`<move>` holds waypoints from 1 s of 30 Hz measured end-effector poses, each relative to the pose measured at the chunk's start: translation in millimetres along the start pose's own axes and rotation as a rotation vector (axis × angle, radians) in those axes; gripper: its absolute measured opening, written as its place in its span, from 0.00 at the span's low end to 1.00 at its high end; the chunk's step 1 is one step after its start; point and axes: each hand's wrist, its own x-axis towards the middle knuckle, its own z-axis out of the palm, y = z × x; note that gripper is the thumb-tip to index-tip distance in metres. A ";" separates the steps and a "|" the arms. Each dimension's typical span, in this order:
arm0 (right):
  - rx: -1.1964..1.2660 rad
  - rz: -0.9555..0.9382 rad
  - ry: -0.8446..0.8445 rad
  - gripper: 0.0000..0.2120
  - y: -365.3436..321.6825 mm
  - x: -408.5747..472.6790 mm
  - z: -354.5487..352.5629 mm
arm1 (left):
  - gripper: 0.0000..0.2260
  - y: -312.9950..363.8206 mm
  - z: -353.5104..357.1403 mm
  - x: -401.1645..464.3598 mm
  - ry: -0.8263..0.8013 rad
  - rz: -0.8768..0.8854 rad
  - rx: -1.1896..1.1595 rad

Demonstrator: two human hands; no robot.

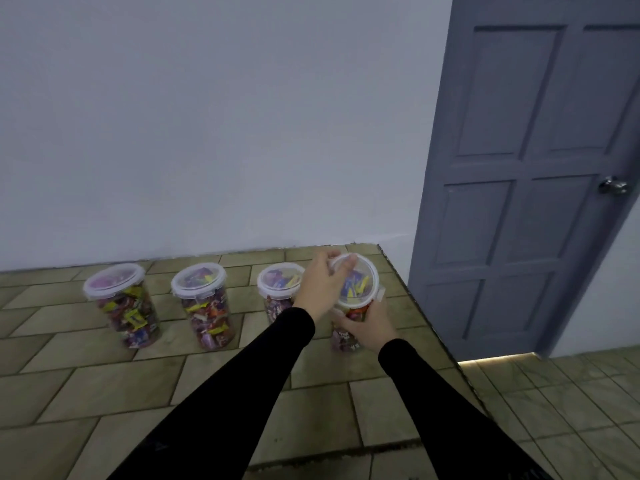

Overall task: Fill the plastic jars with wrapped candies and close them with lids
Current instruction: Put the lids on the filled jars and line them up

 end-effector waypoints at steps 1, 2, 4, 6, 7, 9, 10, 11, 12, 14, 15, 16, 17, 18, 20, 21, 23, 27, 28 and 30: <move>0.008 0.011 -0.006 0.43 1.2 0.7 0.3 | 0.17 0.7 3.3 3.9 -0.018 -0.027 0.040; 0.012 0.019 -0.008 0.43 3.7 1.7 0.1 | 0.17 0.4 6.7 7.4 -0.018 -0.036 0.089; -0.005 0.023 -0.032 0.36 4.8 0.3 -2.0 | 0.15 1.1 12.5 14.1 0.004 -0.048 0.176; -0.012 0.023 -0.053 0.32 5.8 -0.5 -2.8 | 0.16 3.1 14.6 18.5 0.005 -0.060 0.284; -0.011 0.018 -0.049 0.33 6.2 -1.2 -3.0 | 0.17 4.1 14.8 19.9 -0.012 -0.068 0.347; 0.013 -0.002 -0.022 0.36 5.9 -2.6 -3.8 | 0.20 6.1 13.9 22.1 -0.061 -0.108 0.422; 0.027 -0.011 -0.010 0.38 6.4 -3.2 -4.2 | 0.19 7.1 13.2 22.4 -0.081 -0.137 0.406; 0.036 -0.005 -0.005 0.38 5.0 -4.8 -4.5 | 0.17 7.6 12.7 22.7 -0.093 -0.165 0.369; 0.040 -0.007 0.000 0.39 5.4 -5.1 -4.6 | 0.15 7.5 12.4 22.6 -0.094 -0.184 0.332; 0.022 -0.023 0.010 0.43 5.7 -5.1 -4.0 | 0.14 7.5 11.5 23.1 -0.075 -0.189 0.291; 0.008 -0.022 0.014 0.47 5.4 -5.2 -3.8 | 0.14 8.1 11.3 22.6 -0.062 -0.185 0.284; -0.002 -0.024 0.013 0.51 7.6 -4.0 -3.0 | 0.14 8.9 11.6 22.4 -0.050 -0.184 0.279; -0.006 -0.018 0.012 0.54 7.0 -4.9 -3.2 | 0.14 9.5 12.0 22.0 -0.039 -0.183 0.274; -0.009 -0.015 0.014 0.55 5.9 -6.4 -3.7 | 0.13 9.2 12.6 22.0 -0.026 -0.181 0.268; 0.001 -0.018 0.030 0.53 4.3 -7.9 -3.9 | 0.13 9.2 13.6 20.7 0.000 -0.174 0.259; 0.008 -0.019 0.034 0.51 4.4 -8.1 -3.7 | 0.13 9.4 14.4 20.0 0.010 -0.170 0.256; 0.014 -0.028 0.031 0.48 5.0 -7.7 -3.5 | 0.12 9.4 15.1 20.0 0.034 -0.161 0.245; 0.045 -0.004 0.015 0.46 4.9 -8.5 -4.3 | 0.15 5.6 11.7 22.0 0.089 -0.125 0.324; 0.047 -0.007 0.018 0.46 4.3 -9.2 -4.6 | 0.16 4.1 12.1 22.6 0.080 -0.108 0.364; 0.048 -0.001 0.021 0.47 2.5 -10.4 -5.2 | 0.16 5.3 15.2 22.7 0.065 -0.077 0.439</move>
